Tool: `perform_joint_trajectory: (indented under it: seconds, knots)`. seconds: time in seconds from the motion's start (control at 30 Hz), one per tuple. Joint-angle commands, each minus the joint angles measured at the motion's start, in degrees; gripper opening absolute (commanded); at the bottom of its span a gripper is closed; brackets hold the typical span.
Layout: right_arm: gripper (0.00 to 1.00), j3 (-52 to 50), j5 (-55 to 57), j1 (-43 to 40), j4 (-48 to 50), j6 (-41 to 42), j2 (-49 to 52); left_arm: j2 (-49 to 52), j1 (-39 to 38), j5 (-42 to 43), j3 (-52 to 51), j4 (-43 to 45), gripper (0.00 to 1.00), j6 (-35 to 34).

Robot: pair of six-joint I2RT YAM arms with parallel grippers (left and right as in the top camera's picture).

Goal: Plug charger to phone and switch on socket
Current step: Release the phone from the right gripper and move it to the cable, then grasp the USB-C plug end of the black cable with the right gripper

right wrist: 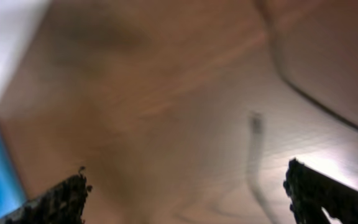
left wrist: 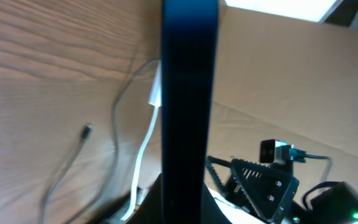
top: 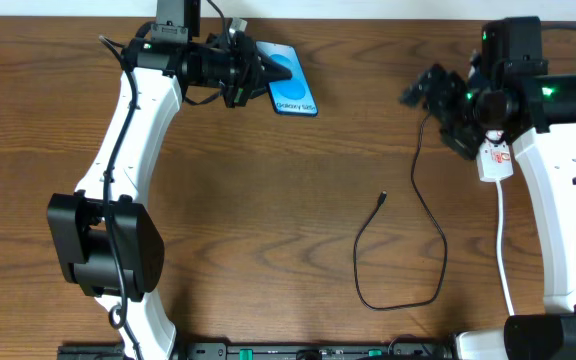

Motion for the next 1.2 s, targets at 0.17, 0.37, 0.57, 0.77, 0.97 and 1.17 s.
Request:
perform_joint_trajectory:
  seconds: [0.17, 0.37, 0.57, 0.77, 0.97, 1.17]
  knots:
    - [0.99, -6.40, 10.67, 2.54, -4.74, -9.31, -0.96, -1.88, 0.28, -8.46, 0.13, -5.09, 0.07, 8.76]
    - [0.96, -19.61, 9.29, 3.87, 3.17, -8.92, -0.96, -1.88, 0.22, -9.22, 0.13, -6.62, 0.07, 13.57]
    - [0.66, -31.12, 1.36, 4.28, 15.56, -8.22, -0.96, -1.88, 0.17, -9.57, 0.13, -7.08, 0.07, 13.55]
    - [0.77, -39.30, 1.18, 4.50, 23.87, -0.76, -0.94, -1.88, 0.17, -9.57, 0.13, -7.23, 0.07, 13.55]
    - [0.71, -45.59, 1.16, 5.05, 32.20, 3.50, -0.42, -1.88, 0.17, -9.57, 0.13, -7.30, 0.07, 13.55]
    - [0.64, -46.80, 1.22, 6.73, 35.36, 5.66, 0.42, -1.88, 0.17, -9.57, 0.13, -7.30, 0.07, 13.55]
